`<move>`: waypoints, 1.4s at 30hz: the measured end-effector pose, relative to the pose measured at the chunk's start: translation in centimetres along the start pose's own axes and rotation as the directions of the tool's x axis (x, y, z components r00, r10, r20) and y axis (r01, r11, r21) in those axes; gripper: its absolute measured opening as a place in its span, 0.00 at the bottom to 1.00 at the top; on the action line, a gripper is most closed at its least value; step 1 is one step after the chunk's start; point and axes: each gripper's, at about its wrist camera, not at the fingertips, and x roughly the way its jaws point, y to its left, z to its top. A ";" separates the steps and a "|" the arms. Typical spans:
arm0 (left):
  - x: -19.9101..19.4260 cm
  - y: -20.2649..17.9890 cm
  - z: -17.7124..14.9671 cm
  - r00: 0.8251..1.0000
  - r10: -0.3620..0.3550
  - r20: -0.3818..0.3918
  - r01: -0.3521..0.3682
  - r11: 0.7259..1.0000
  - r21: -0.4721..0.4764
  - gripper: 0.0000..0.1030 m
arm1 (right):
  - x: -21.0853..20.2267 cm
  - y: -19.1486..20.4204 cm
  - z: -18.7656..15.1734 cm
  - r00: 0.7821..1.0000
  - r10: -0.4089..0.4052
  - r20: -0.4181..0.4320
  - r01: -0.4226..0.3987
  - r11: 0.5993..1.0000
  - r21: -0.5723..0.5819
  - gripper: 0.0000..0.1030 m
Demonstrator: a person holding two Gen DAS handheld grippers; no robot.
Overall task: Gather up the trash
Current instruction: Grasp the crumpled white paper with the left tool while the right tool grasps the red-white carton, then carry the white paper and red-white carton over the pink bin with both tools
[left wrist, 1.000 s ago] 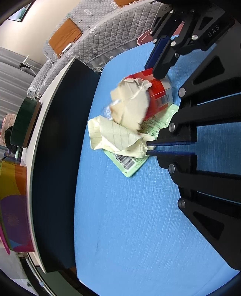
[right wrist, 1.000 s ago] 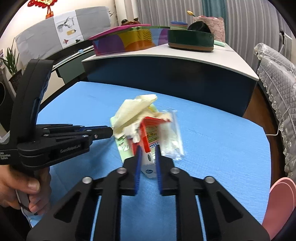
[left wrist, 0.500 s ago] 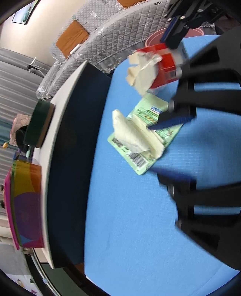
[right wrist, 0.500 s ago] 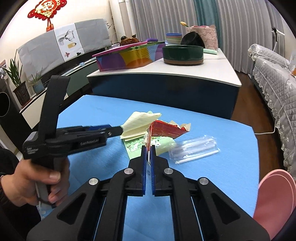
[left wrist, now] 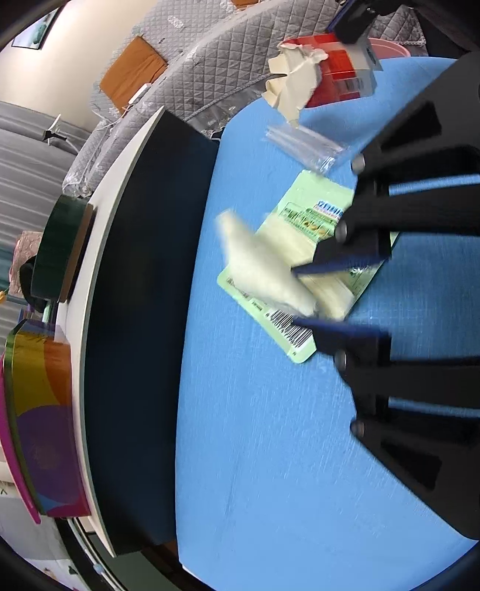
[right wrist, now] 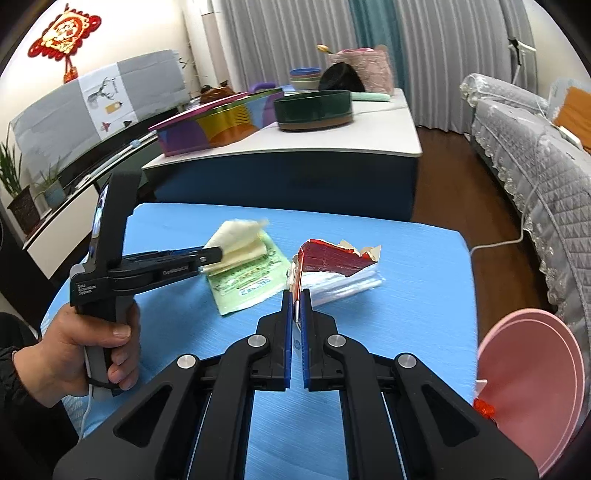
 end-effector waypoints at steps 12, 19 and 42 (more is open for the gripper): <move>-3.6 -1.4 -0.6 0.999 0.005 0.047 -0.006 0.999 0.037 0.05 | -3.7 -1.1 -0.2 0.994 -0.094 0.047 0.091 0.994 0.064 0.04; -6.9 -2.8 -1.1 0.996 -0.012 0.093 0.006 0.997 0.071 0.05 | -6.8 -0.7 -0.9 0.989 -0.120 0.085 0.113 0.990 0.078 0.04; -11.7 -8.0 -4.2 0.983 -0.090 0.157 0.062 0.983 0.173 0.05 | -14.0 -3.6 -4.0 0.962 -0.225 0.155 0.199 0.966 0.164 0.04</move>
